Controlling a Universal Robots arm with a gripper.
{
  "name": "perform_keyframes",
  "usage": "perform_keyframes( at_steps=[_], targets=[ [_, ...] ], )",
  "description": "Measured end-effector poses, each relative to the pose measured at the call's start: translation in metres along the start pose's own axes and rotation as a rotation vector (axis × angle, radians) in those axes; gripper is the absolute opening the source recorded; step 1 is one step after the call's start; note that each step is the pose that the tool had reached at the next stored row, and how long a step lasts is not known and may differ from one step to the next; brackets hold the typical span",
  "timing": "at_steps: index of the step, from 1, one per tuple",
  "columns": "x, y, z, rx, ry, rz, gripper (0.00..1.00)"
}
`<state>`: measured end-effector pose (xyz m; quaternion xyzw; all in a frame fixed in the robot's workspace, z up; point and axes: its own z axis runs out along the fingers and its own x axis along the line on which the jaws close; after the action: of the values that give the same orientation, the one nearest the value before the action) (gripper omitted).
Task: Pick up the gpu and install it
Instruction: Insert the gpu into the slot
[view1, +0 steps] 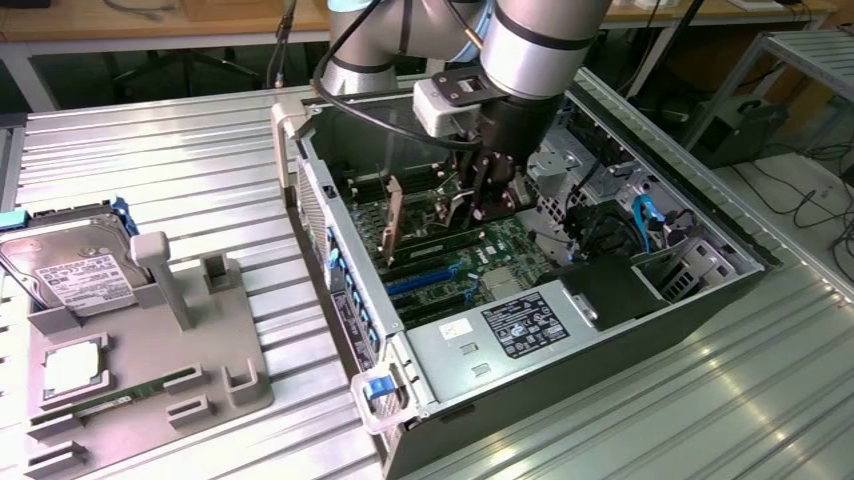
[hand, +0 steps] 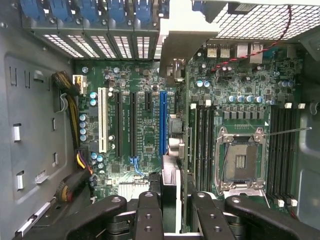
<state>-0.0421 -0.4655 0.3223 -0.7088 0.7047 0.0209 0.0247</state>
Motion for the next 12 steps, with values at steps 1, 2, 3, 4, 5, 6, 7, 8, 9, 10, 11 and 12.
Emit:
perform_keyframes(
  at_steps=[1,2,3,4,5,6,7,8,9,10,11,12],
  targets=[
    [0.0,0.0001,0.0002,0.0,-0.0002,0.0,0.28],
    [0.0,0.0001,0.0004,0.0001,-0.0003,0.0,0.28],
    [0.0,0.0001,0.0005,0.0001,-0.0004,0.0,0.28],
    [0.0,0.0002,0.0005,0.0001,-0.0004,0.0,0.28],
    [0.0,0.0002,0.0005,0.0001,-0.0004,0.0,0.28],
    [0.0,0.0002,0.0005,0.0001,-0.0005,0.0,0.28],
    [0.0001,0.0002,0.0006,0.0001,-0.0004,0.0,0.28],
    [0.0007,0.0002,0.001,0.0002,-0.0007,0.0,0.28],
    [0.0011,0.0003,0.0018,0.0003,-0.0009,0.0,0.28],
    [0.0014,0.0003,0.0026,0.0002,-0.0007,0.0,0.28],
    [0.0015,0.0003,0.0029,0.0001,-0.0004,0.0,0.28],
    [0.0015,0.0002,0.0029,0.0,-0.0003,0.0,0.28]
  ],
)
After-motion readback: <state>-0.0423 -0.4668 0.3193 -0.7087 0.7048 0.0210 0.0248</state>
